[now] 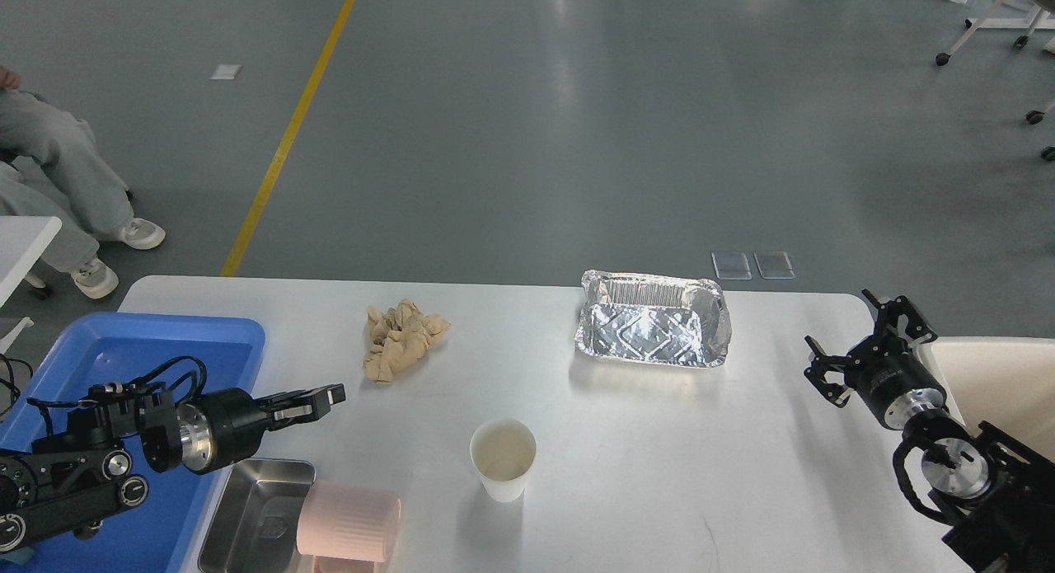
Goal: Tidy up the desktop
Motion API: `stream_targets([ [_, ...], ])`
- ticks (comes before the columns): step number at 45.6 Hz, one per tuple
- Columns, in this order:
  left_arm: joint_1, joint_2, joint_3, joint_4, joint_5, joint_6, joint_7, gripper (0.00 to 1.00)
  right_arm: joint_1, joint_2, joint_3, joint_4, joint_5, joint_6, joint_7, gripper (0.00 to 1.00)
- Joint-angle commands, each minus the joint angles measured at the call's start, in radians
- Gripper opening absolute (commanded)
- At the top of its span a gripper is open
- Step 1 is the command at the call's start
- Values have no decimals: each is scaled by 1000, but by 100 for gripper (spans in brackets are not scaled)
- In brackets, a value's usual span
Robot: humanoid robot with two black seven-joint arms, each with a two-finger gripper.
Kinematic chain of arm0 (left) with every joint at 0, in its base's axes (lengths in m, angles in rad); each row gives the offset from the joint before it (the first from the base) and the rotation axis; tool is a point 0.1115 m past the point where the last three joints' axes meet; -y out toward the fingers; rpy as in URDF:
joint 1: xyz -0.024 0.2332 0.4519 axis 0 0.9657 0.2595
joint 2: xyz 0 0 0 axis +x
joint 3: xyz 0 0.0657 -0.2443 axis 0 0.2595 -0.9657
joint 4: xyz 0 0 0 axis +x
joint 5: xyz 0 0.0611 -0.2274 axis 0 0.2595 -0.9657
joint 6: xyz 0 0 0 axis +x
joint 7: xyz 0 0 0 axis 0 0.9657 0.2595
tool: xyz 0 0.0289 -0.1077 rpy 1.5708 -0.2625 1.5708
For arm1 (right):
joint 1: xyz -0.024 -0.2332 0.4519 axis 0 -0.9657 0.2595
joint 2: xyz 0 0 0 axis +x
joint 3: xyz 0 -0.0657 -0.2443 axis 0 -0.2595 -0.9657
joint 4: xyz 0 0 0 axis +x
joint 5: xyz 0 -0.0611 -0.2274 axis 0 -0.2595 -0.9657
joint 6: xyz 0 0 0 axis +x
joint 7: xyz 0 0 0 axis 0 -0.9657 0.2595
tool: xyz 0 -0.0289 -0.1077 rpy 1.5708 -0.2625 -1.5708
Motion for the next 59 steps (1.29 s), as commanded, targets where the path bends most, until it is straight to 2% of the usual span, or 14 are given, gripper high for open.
stream_targets([
  [1, 6, 46, -77, -24, -33, 0, -23, 50, 2, 2, 0, 1, 0, 0, 0, 100],
  [3, 6, 73, -95, -35, -54, -2, -26, 64, 3, 2, 0, 2, 0, -1, 0, 100],
  [6, 6, 107, -117, -45, -99, 0, -26, 91, 3, 2, 0, 2, 0, -1, 0, 100],
  [8, 6, 132, -132, -53, -137, 0, -26, 96, 3, 2, 0, 2, 0, -1, 0, 100],
  [15, 5, 279, -147, -116, -237, -20, -26, 96, 2, 2, 0, 4, 0, 0, 0, 100],
  [23, 6, 435, -226, -122, -470, -201, -25, 96, 0, 2, 0, 18, 0, -1, 0, 100],
  [32, 5, 593, -270, -120, -689, -327, -26, 96, 2, 2, 0, 25, 0, -1, -2, 100],
  [46, -6, 761, -282, -122, -941, -439, -29, 96, 3, 11, 0, 27, 0, 0, -2, 100],
  [59, -11, 886, -315, -120, -969, -575, -25, 96, 3, 22, -1, 27, 0, 0, -2, 100],
])
